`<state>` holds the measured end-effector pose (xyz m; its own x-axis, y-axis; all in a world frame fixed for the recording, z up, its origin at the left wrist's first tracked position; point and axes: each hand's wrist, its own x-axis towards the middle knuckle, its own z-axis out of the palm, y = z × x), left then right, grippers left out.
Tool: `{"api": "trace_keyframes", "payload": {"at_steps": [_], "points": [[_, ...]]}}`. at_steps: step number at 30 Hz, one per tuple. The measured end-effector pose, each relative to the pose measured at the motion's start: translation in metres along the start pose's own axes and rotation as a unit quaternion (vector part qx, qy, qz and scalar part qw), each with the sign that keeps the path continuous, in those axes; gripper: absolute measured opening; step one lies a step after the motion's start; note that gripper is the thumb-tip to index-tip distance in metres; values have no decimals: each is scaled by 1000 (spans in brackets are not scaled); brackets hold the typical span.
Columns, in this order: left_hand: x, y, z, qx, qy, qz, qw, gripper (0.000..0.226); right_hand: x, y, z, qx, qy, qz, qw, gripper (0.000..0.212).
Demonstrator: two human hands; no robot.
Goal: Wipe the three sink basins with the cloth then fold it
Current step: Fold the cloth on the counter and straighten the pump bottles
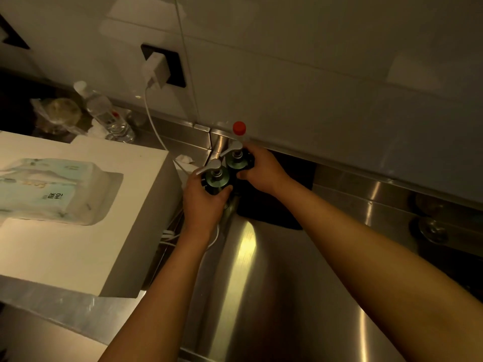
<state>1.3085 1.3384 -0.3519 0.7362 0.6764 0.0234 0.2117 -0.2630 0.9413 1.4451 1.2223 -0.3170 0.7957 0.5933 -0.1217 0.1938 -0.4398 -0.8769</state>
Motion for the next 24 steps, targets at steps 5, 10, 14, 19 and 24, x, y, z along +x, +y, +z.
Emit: {"api": "trace_keyframes", "payload": {"at_steps": [5, 10, 14, 19, 24], "points": [[0, -2, 3, 11, -14, -3, 1000, 64, 0, 7, 3, 13, 22, 22, 999, 68], [0, -2, 5, -4, -34, -18, 999, 66, 0, 9, 5, 14, 34, 33, 999, 64], [-3, -3, 8, -6, -32, -11, 999, 65, 0, 8, 7, 12, 37, 37, 999, 61], [-5, -3, 11, 3, -16, 6, 1000, 66, -2, 8, 7, 14, 39, 34, 999, 62], [-9, -1, 16, 3, -4, 4, 1000, 69, -7, 7, 6, 29, 51, 46, 997, 68]]}}
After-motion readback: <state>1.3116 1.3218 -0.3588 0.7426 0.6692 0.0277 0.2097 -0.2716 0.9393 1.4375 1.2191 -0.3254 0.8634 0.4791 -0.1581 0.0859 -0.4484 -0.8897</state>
